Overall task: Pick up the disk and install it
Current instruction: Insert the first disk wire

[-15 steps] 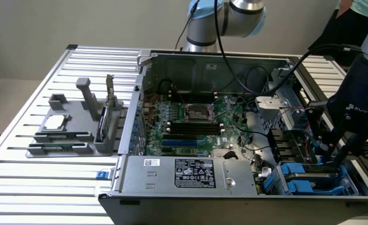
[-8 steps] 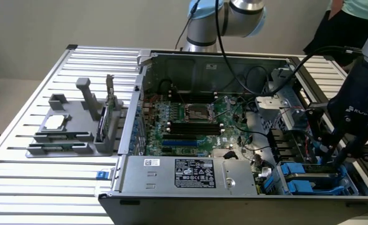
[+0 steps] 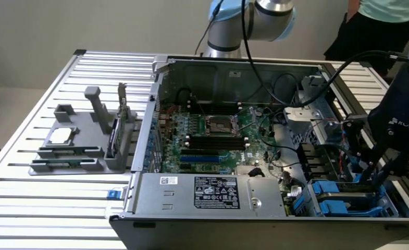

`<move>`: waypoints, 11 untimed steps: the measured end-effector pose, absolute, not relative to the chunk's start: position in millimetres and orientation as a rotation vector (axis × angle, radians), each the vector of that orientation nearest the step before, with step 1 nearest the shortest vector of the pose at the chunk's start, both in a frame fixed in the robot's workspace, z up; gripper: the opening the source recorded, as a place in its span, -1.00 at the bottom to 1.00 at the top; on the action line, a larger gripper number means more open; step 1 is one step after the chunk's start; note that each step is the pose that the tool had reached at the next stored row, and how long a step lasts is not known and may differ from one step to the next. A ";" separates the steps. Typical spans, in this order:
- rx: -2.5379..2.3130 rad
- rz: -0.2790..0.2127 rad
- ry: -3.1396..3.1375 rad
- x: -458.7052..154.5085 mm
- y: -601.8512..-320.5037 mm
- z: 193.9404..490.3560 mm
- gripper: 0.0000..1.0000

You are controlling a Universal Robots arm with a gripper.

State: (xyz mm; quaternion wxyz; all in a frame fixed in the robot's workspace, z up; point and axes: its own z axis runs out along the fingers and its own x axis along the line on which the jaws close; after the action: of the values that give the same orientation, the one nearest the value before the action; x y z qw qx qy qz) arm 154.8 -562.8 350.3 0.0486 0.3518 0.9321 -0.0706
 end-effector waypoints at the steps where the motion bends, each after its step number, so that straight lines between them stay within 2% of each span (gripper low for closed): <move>1: 1.073 -0.215 2.841 155.5 -563.2 352.2 -0.53; 11: 1.107 -0.189 2.849 157.3 -565.4 372.9 -0.53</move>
State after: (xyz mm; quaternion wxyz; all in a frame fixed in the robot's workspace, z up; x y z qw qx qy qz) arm 157.3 -565.4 372.9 0.0397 0.3613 0.9295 -0.0618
